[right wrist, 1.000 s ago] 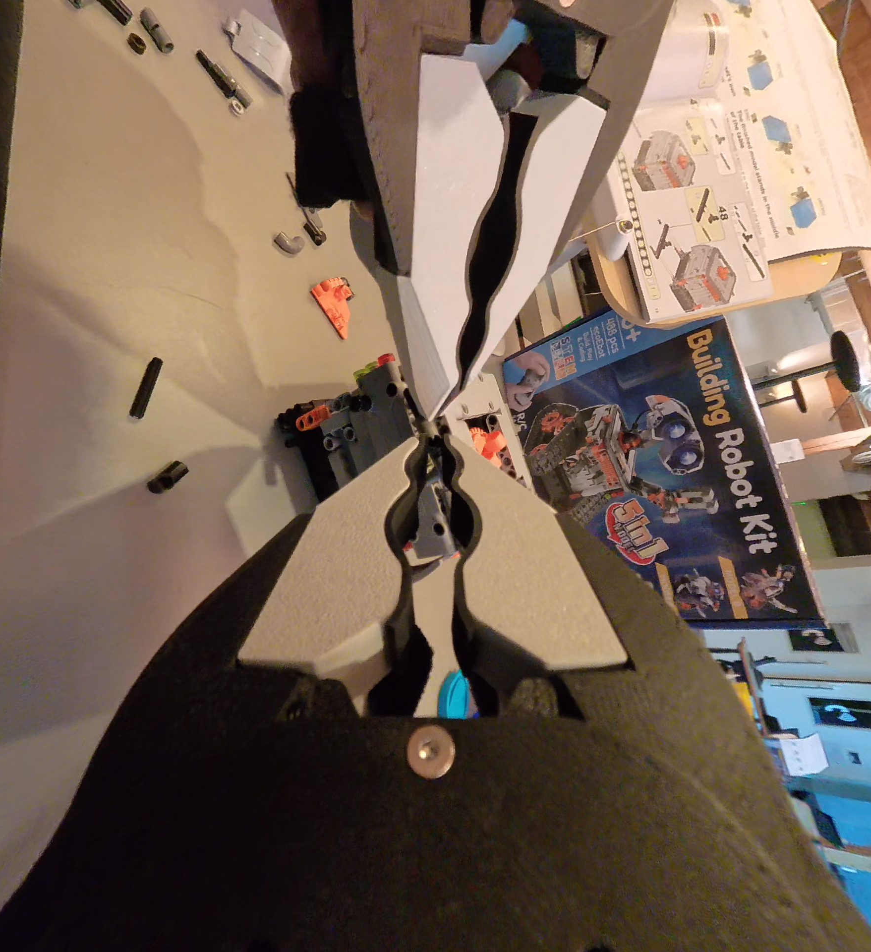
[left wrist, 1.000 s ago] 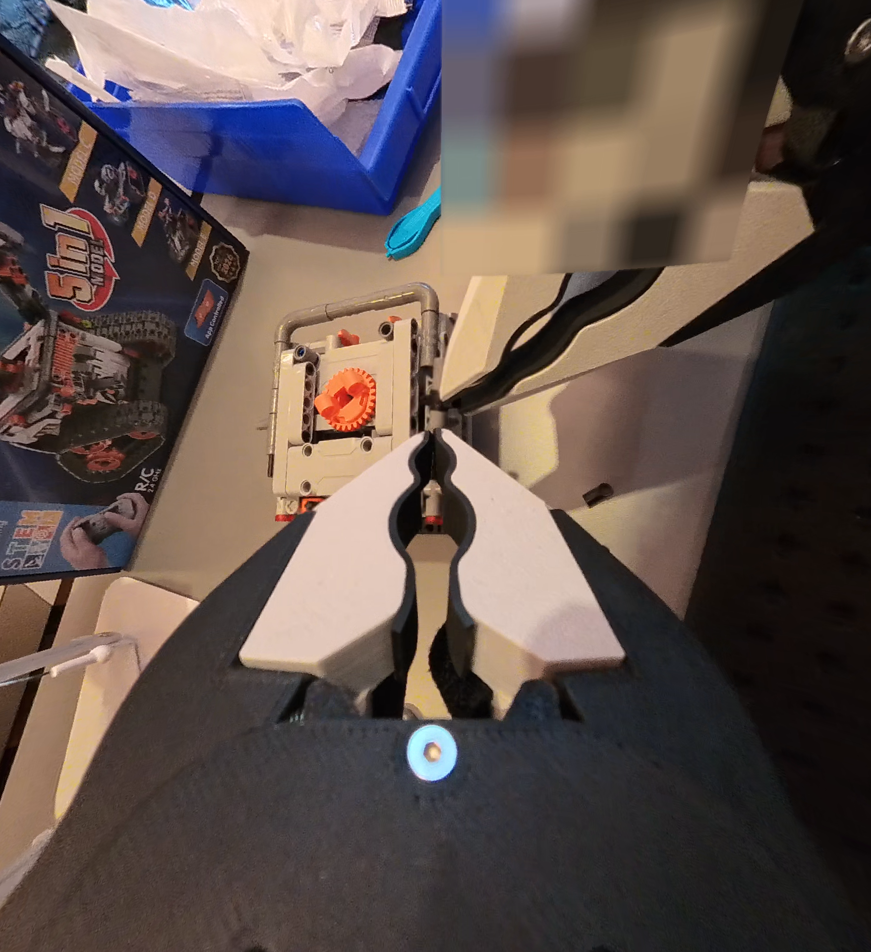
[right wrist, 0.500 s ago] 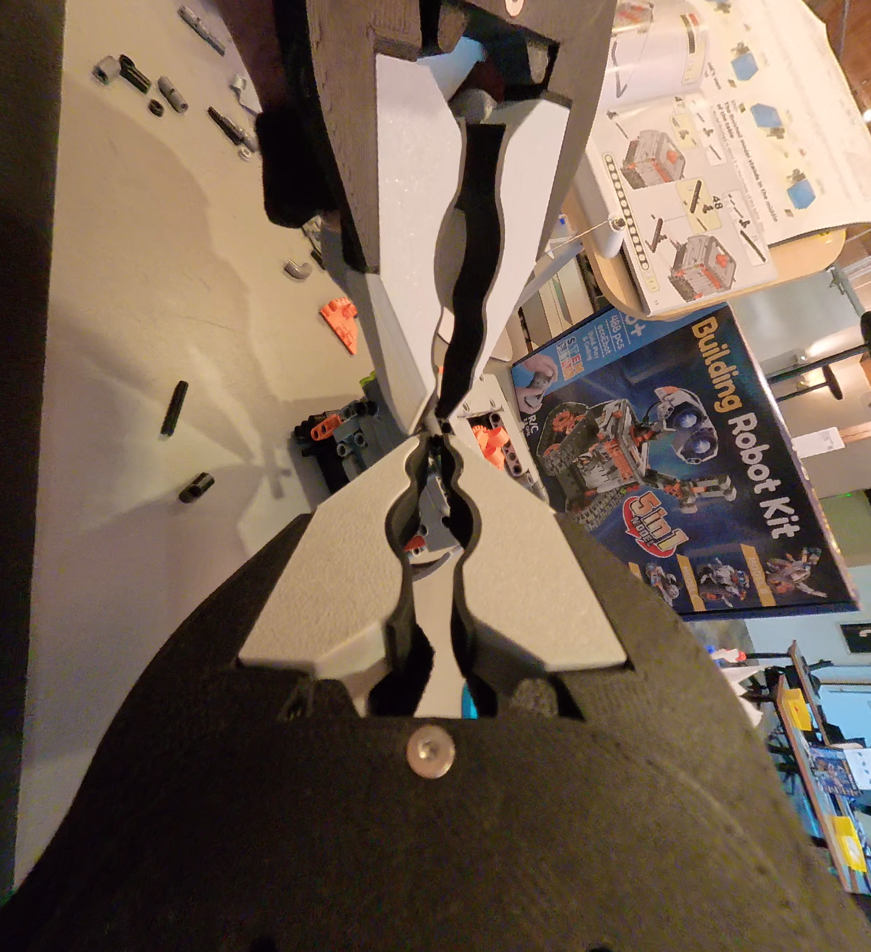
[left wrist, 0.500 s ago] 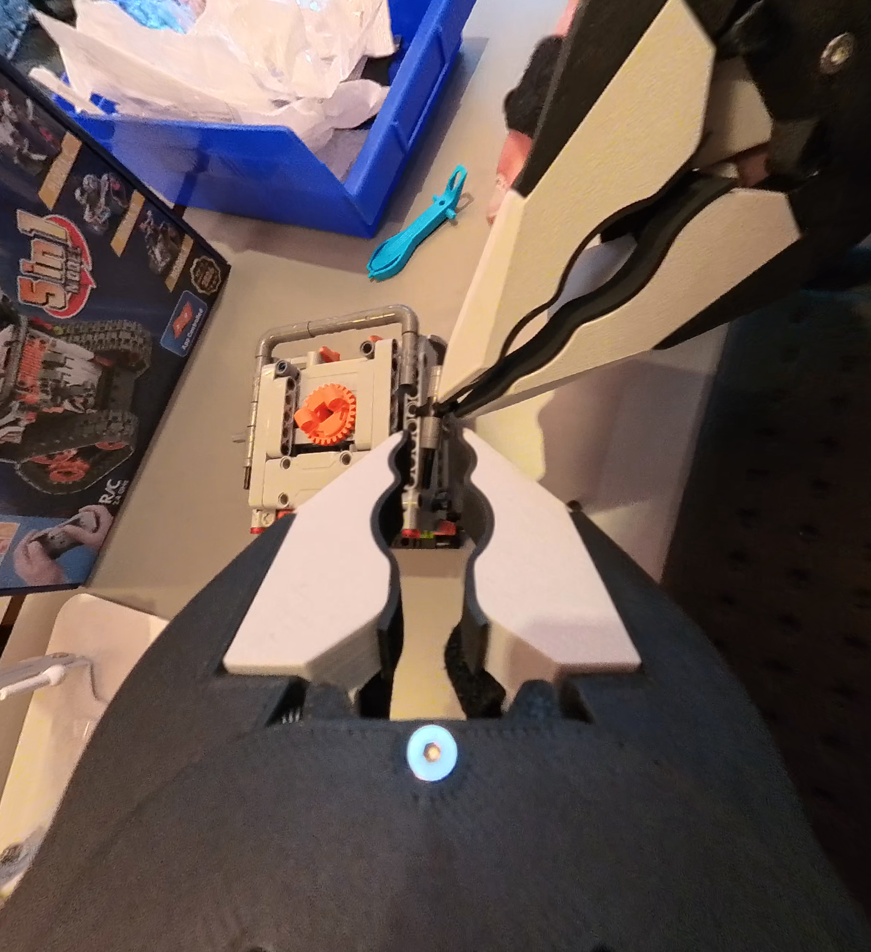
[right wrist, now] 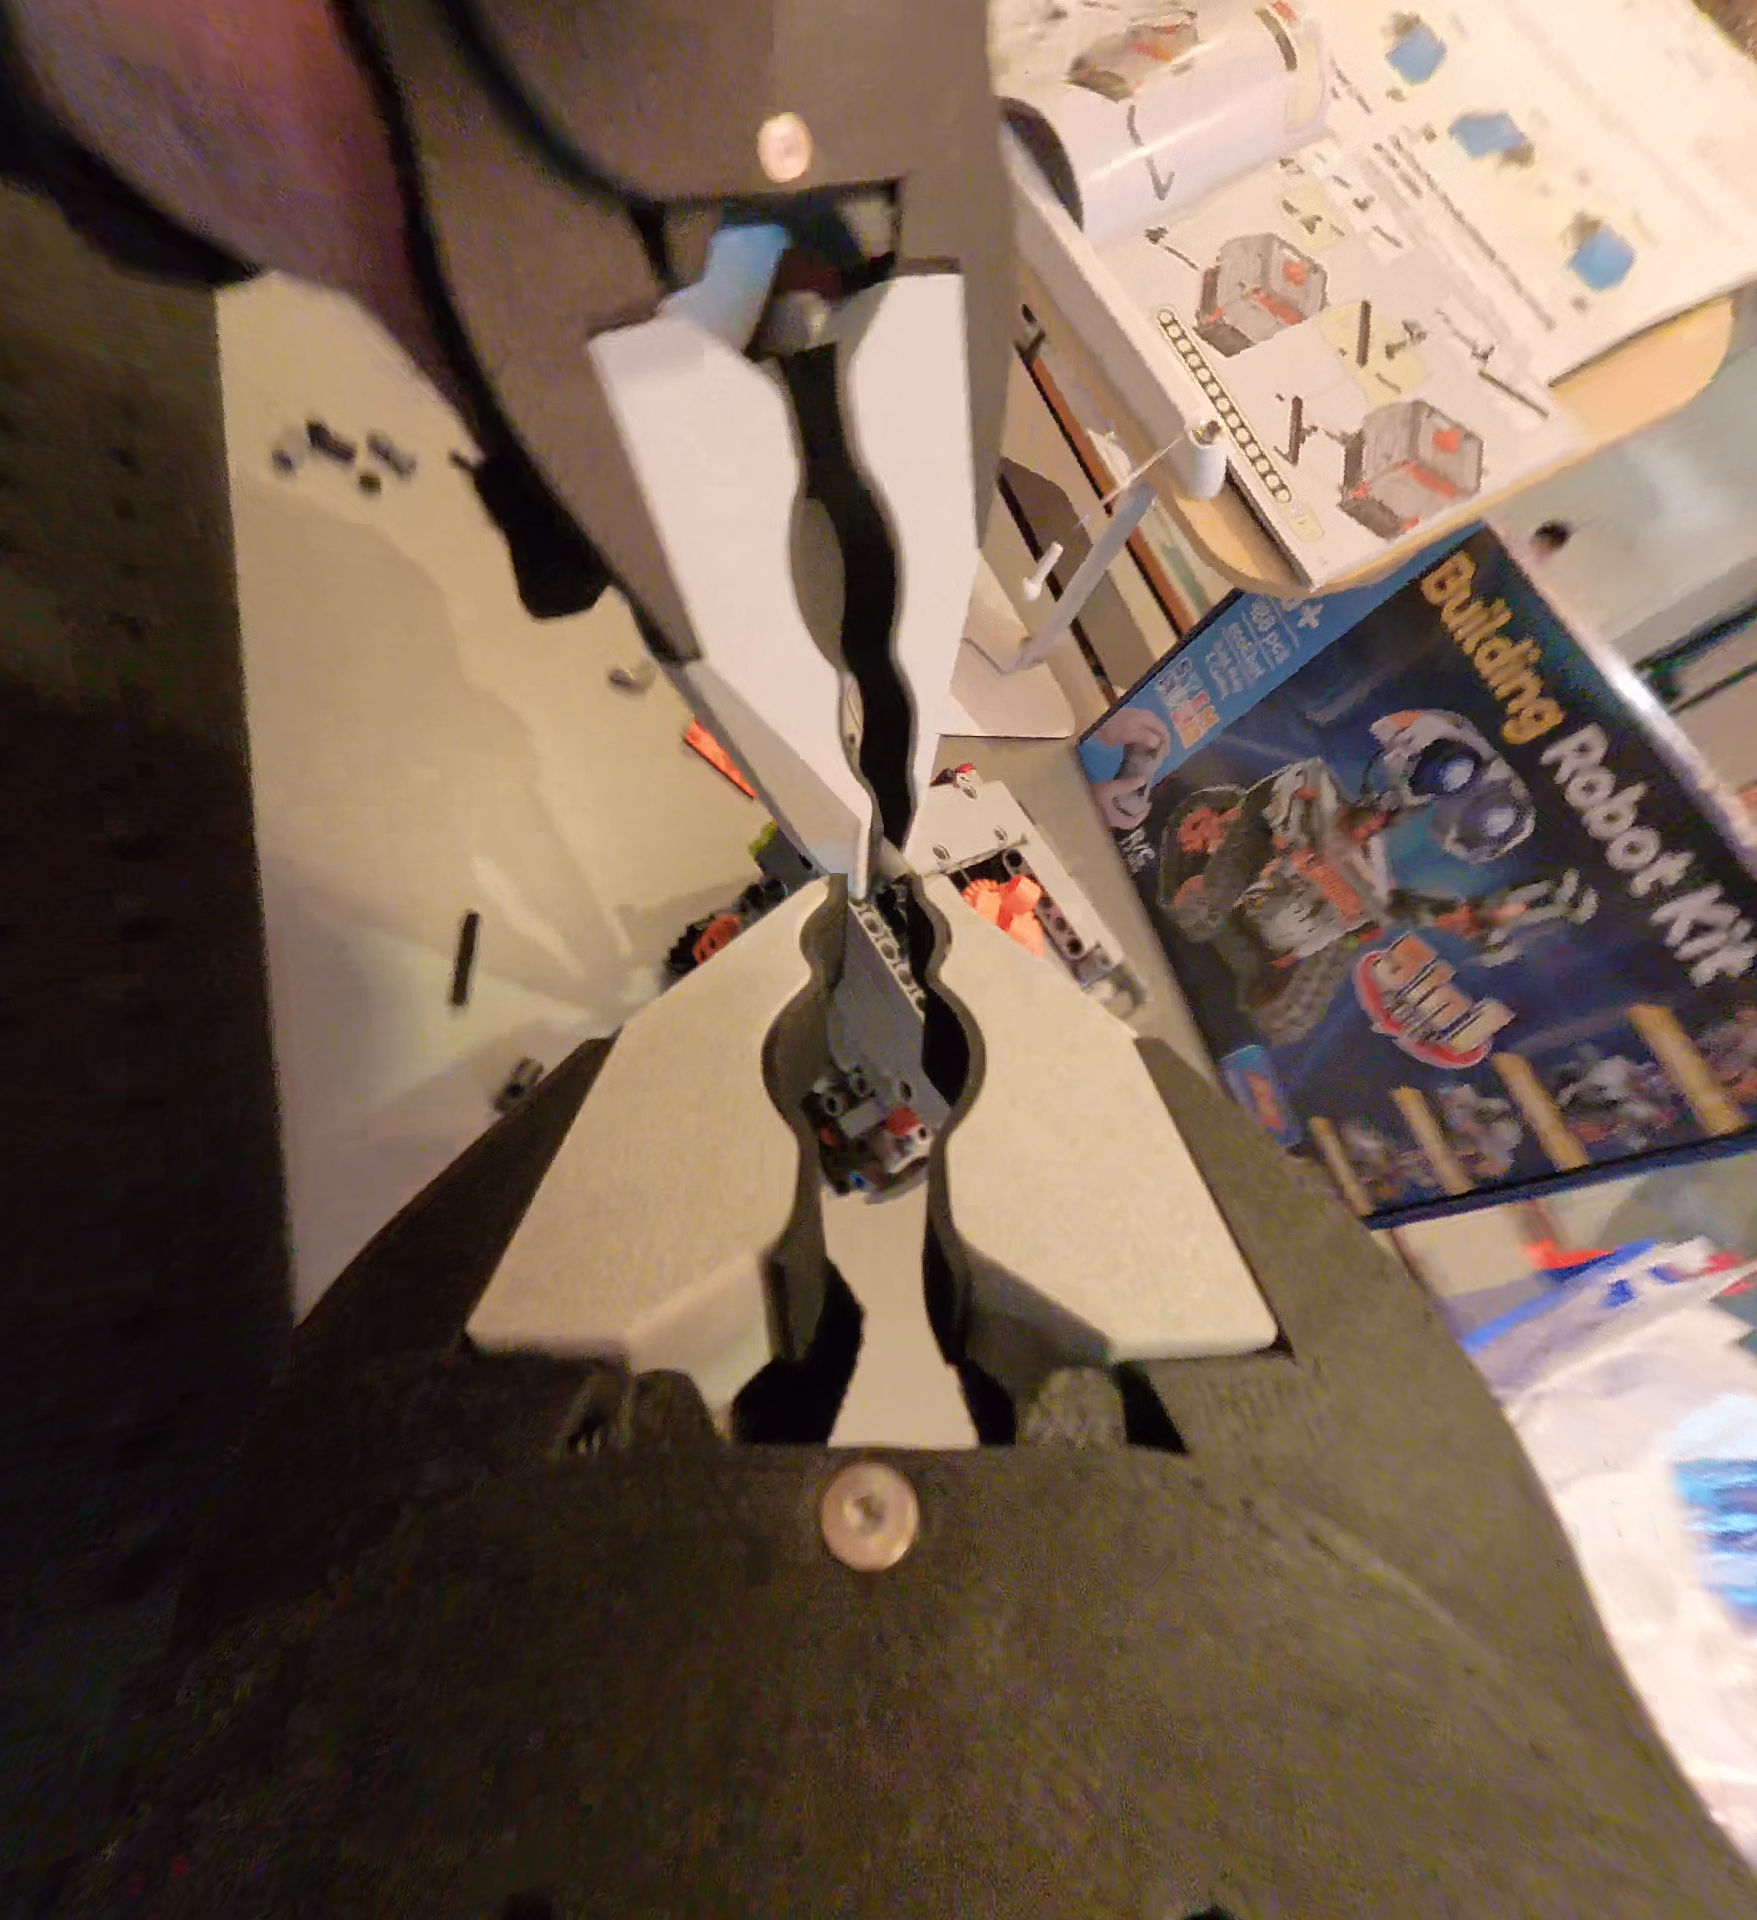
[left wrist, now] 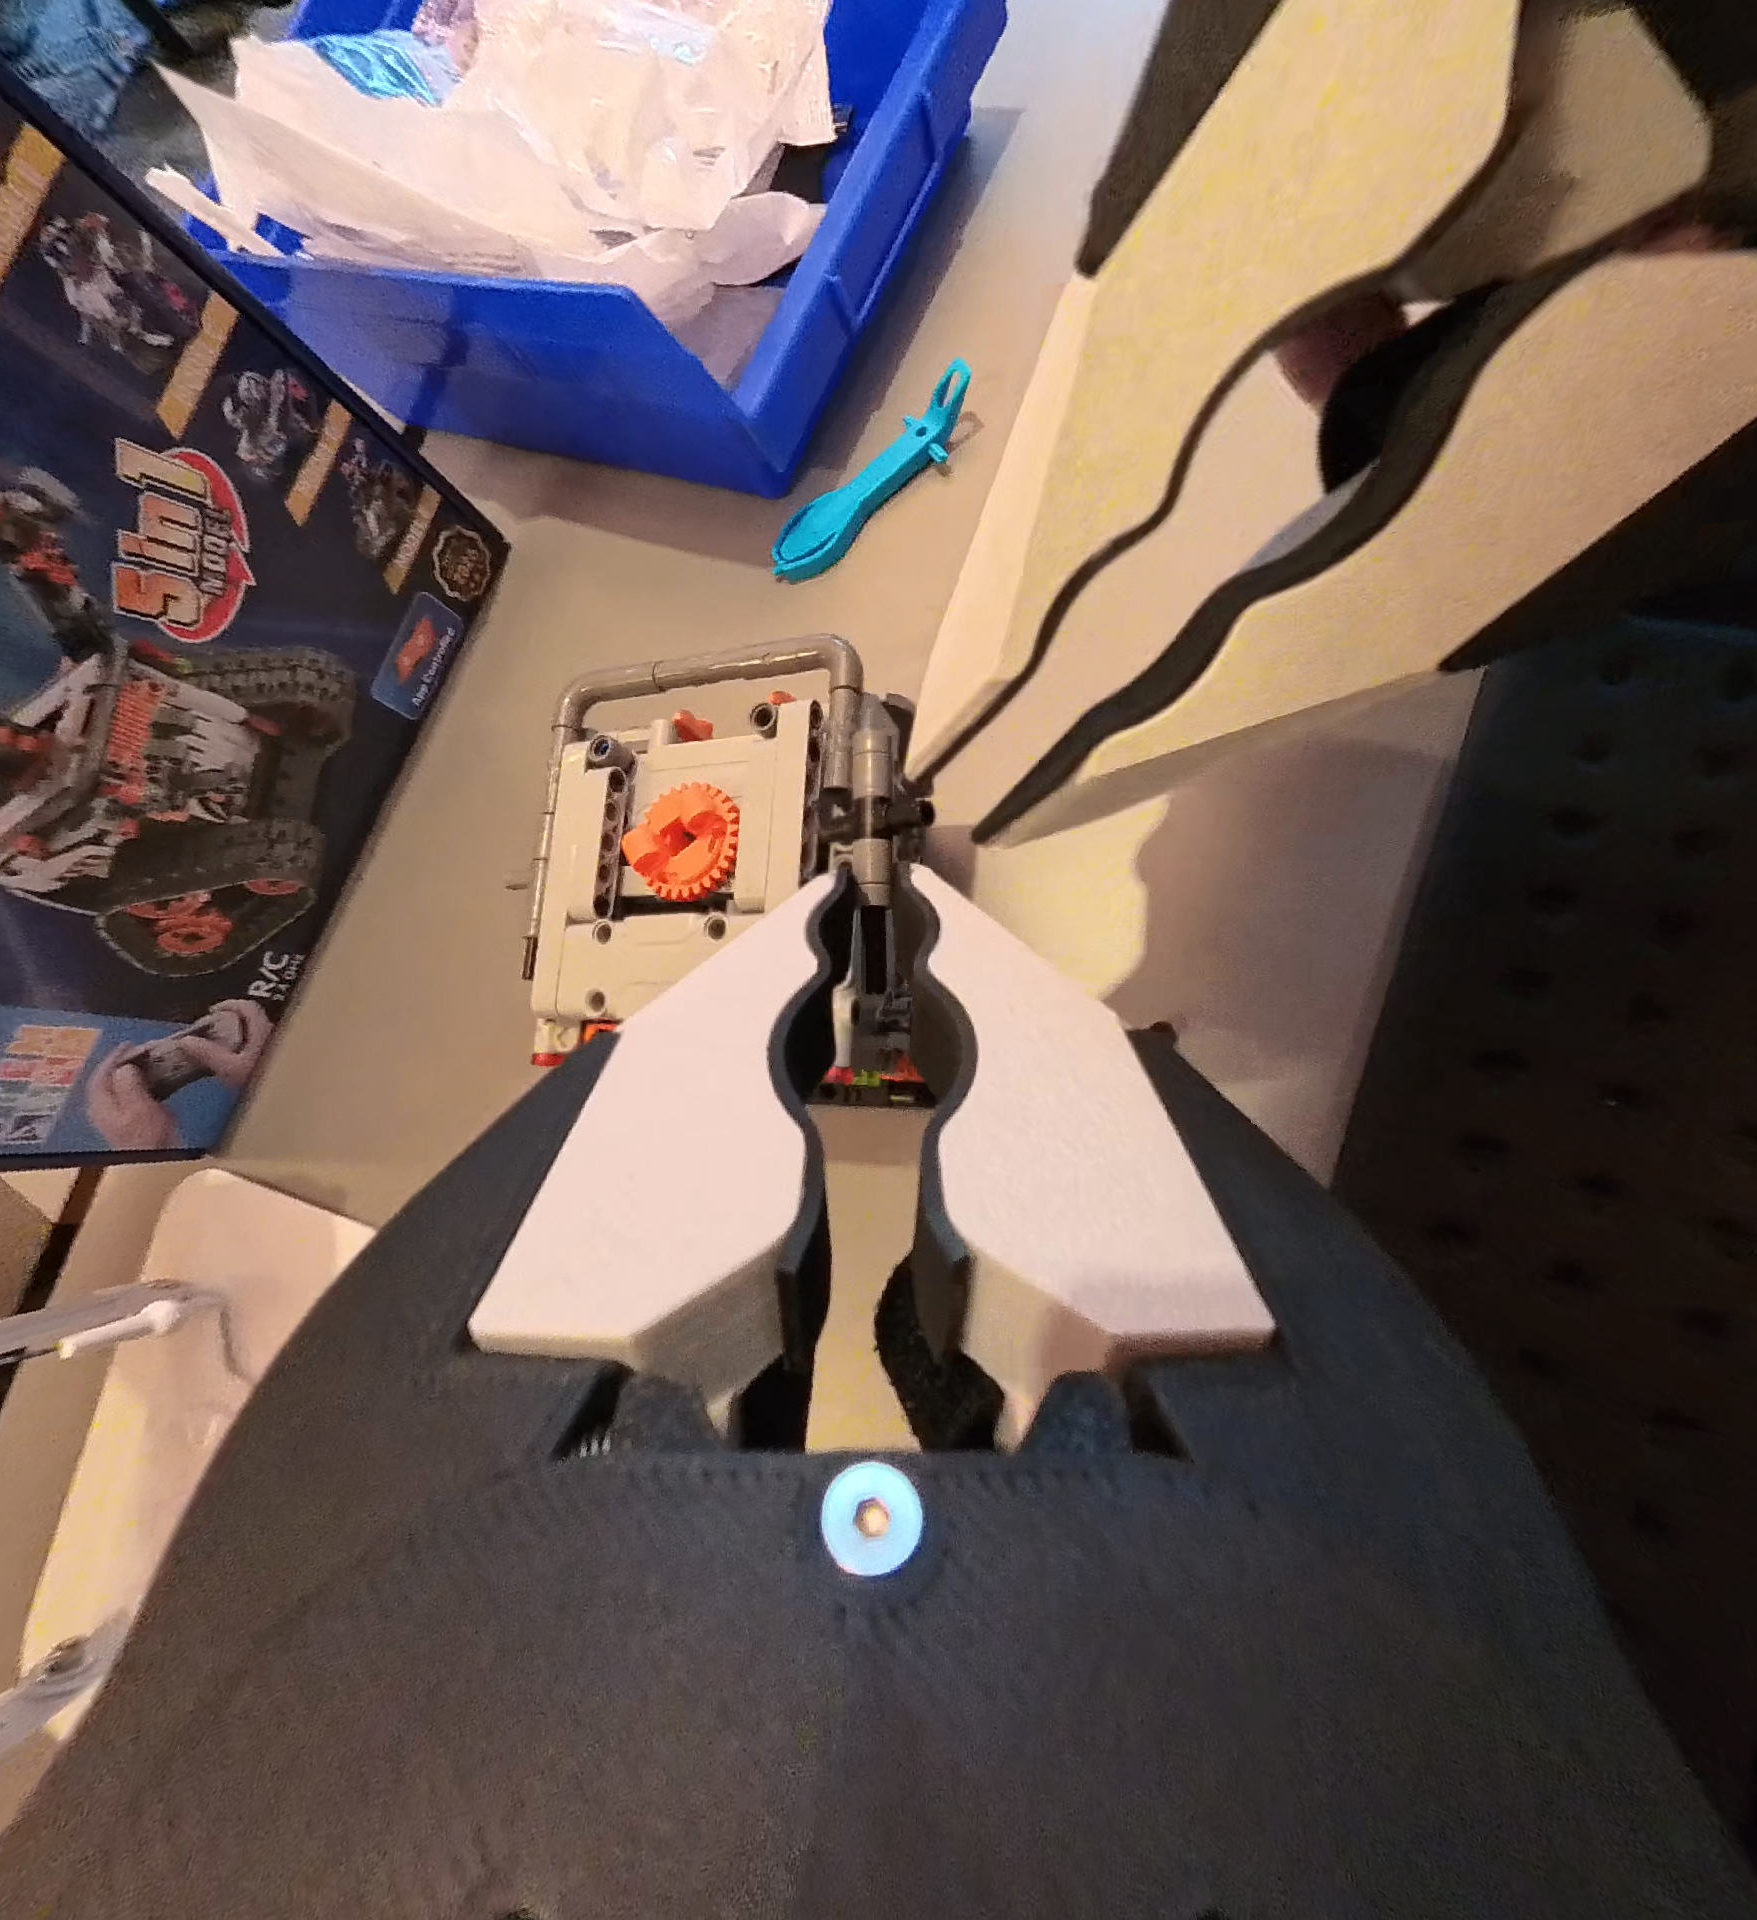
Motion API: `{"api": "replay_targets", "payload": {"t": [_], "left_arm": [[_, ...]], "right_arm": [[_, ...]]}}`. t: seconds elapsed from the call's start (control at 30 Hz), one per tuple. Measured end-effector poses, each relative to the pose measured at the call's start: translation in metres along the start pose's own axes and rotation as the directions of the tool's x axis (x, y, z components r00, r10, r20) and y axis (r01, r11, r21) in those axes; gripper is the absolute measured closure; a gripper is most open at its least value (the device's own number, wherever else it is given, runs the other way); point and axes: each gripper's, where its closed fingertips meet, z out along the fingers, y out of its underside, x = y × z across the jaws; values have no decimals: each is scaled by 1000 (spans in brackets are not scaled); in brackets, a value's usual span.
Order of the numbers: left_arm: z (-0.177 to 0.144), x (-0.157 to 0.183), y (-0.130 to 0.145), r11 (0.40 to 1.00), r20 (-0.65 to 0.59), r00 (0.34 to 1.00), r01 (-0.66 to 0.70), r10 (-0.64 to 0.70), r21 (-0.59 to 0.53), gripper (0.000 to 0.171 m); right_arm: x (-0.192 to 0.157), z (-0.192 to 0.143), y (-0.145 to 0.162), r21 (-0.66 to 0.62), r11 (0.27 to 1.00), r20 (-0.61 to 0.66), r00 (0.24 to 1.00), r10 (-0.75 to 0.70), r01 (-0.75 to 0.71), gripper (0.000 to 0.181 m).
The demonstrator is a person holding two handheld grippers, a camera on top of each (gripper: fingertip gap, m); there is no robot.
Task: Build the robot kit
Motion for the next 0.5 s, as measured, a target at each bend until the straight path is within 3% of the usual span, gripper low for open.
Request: {"api": "replay_targets", "payload": {"t": [0.1,0.23,0.5], "left_arm": [[0,1,-4,999,32,999,-41,41,2,168],[0,1,-7,996,60,995,-86,86,-2,168],[-1,-4,-10,991,97,987,-131,131,-8,168]], "right_arm": [[2,-3,-1,-1,969,26,968,249,-249,173],[6,-6,3,1,857,32,857,515,-515,173],[5,-1,7,-16,808,-97,805,585,-589,175]]}}
